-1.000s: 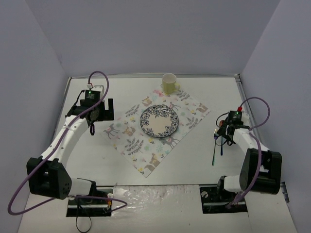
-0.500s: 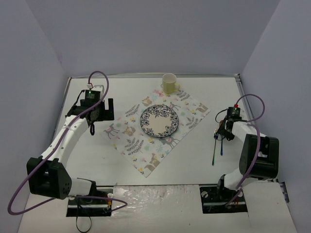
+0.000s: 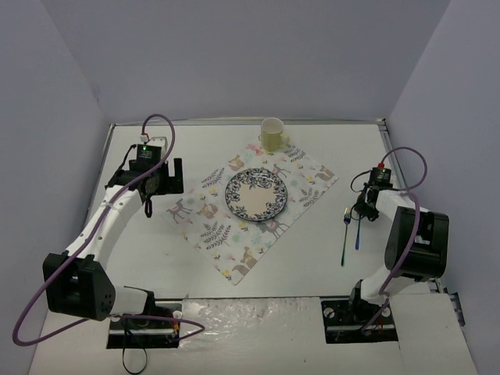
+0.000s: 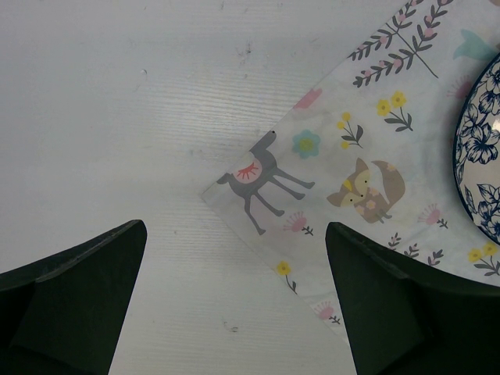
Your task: Set the dinner table for one person
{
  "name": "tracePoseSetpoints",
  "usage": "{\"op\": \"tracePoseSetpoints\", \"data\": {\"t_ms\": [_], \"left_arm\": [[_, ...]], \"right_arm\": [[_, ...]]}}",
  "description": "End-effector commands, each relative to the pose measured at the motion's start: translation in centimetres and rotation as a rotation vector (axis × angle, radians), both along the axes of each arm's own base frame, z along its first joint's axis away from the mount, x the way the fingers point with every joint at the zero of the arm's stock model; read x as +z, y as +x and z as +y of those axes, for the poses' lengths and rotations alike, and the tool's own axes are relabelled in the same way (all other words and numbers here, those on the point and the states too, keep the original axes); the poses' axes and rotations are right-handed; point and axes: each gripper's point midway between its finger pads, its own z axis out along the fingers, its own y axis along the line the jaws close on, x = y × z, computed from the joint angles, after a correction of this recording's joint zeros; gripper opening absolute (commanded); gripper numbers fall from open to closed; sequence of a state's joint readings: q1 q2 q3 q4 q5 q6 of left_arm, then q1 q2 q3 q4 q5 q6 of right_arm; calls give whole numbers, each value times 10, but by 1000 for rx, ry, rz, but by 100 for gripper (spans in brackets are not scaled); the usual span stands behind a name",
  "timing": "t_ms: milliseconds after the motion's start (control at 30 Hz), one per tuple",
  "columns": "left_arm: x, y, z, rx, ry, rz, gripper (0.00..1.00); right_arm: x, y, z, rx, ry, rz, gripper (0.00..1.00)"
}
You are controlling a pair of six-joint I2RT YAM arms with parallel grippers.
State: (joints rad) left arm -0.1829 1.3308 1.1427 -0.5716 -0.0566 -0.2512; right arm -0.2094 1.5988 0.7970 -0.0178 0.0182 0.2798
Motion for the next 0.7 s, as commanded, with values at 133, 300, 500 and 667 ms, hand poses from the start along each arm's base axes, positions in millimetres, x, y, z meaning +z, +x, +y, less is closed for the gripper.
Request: {"op": "tracePoseSetpoints", "data": {"t_ms": [133, 300, 500, 667], "left_arm": [[33, 10, 1, 19, -20, -106, 97], [31, 10, 1, 19, -22, -102, 97], [30, 11, 1, 21, -18, -100, 97], [30, 11, 4, 29, -6, -103, 97]], "right_arm": [[10, 5, -9, 20, -41, -6, 0], [44, 20, -25, 1, -148, -77, 0], [96, 59, -6, 163, -312, -164, 0], [137, 106, 61, 488, -374, -259, 0]]}}
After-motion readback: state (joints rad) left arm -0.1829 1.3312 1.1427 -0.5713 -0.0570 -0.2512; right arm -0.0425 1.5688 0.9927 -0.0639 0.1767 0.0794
